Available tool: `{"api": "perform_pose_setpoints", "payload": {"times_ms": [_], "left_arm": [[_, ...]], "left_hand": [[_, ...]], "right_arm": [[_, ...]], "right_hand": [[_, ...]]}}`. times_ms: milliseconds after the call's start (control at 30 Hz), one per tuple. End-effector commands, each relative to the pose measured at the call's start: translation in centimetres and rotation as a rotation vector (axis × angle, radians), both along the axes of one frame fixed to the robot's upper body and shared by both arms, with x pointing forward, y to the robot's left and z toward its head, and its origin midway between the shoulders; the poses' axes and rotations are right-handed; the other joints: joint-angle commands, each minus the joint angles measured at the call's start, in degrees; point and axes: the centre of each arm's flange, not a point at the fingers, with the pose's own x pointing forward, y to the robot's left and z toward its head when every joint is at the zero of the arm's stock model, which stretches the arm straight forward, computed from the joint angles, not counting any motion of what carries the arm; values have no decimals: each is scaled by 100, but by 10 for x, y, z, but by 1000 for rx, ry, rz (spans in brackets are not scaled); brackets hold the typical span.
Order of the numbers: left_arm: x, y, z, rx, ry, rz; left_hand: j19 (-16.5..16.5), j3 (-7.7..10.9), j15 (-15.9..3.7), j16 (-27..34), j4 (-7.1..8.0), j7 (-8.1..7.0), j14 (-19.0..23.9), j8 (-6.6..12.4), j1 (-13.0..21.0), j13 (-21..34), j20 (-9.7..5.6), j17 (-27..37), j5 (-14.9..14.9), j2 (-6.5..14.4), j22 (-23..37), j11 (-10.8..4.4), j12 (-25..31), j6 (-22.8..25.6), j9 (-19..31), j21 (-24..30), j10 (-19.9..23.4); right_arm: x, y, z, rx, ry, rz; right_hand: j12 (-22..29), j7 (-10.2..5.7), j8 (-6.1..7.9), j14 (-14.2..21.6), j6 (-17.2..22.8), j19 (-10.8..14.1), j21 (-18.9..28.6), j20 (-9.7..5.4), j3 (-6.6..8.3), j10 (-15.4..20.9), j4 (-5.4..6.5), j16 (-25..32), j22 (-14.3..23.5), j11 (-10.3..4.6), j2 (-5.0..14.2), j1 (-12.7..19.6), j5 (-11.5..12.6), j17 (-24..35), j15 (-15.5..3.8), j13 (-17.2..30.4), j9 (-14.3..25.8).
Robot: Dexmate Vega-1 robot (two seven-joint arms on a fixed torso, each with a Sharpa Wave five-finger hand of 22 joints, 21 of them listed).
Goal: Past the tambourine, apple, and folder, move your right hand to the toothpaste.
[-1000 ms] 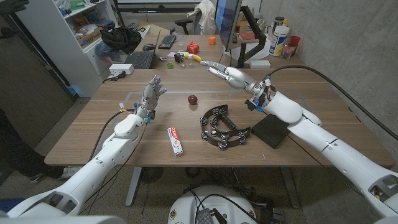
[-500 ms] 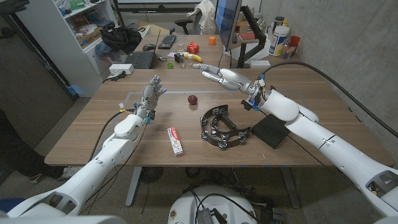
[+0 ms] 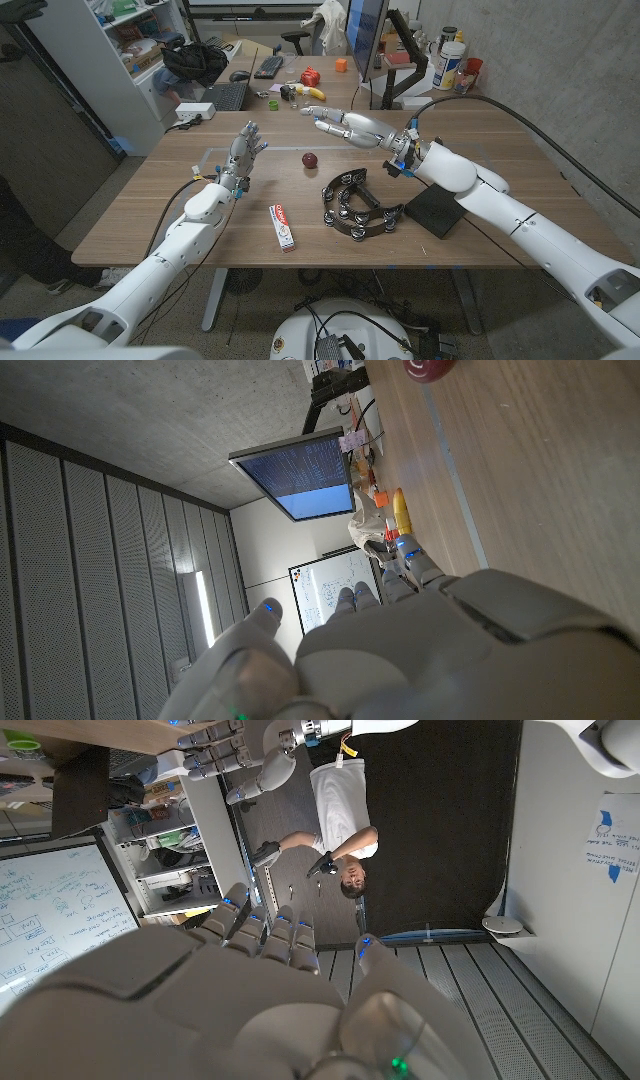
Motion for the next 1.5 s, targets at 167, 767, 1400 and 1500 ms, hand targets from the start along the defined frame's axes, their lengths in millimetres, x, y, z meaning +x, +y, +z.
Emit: {"api": "perform_pose_setpoints", "payload": {"times_ms": [167,767,1400,1500], "left_arm": [[-1,1,-2,-3,-1,1],[1,5,-3,-9,1,1],[1,11,-5,-10,2,1],[1,13,-5,-11,3,3]], "left_hand": [[-1074,-38,-267,21,-1,-22,-1047,31,-24,21,-443,25,25,623,11,19,18,-853,33,-20,-770],[-1061,-52,-258,25,-2,-38,-1017,42,-23,20,-420,24,28,621,11,11,22,-809,34,-29,-743],[-1046,-64,-267,21,-3,-32,-1004,42,-22,19,-420,23,30,621,10,-2,19,-785,35,-38,-732],[-1044,-66,-265,20,-3,-33,-1003,40,-22,19,-416,24,31,621,10,-3,17,-786,35,-39,-735]], "right_arm": [[-7,18,-7,-90,-70,-10],[-6,35,-17,-173,-96,-25],[-1,53,-28,-229,-82,-21],[0,55,-29,-234,-82,-21]], "right_hand": [[-6,22,41,-40,85,-19,-57,-752,60,-70,-25,6,21,9,366,113,-5,4,-390,19,23],[-7,-15,24,-77,31,-38,-96,-746,89,-111,-36,1,21,-5,369,148,-13,5,-367,20,33],[-12,122,2,-119,-52,-38,-147,-684,5,-186,-7,10,22,78,268,78,-32,17,-303,22,47],[-11,144,-1,-127,-68,-44,-155,-681,0,-194,-7,9,22,78,263,75,-31,16,-301,22,47]]}}
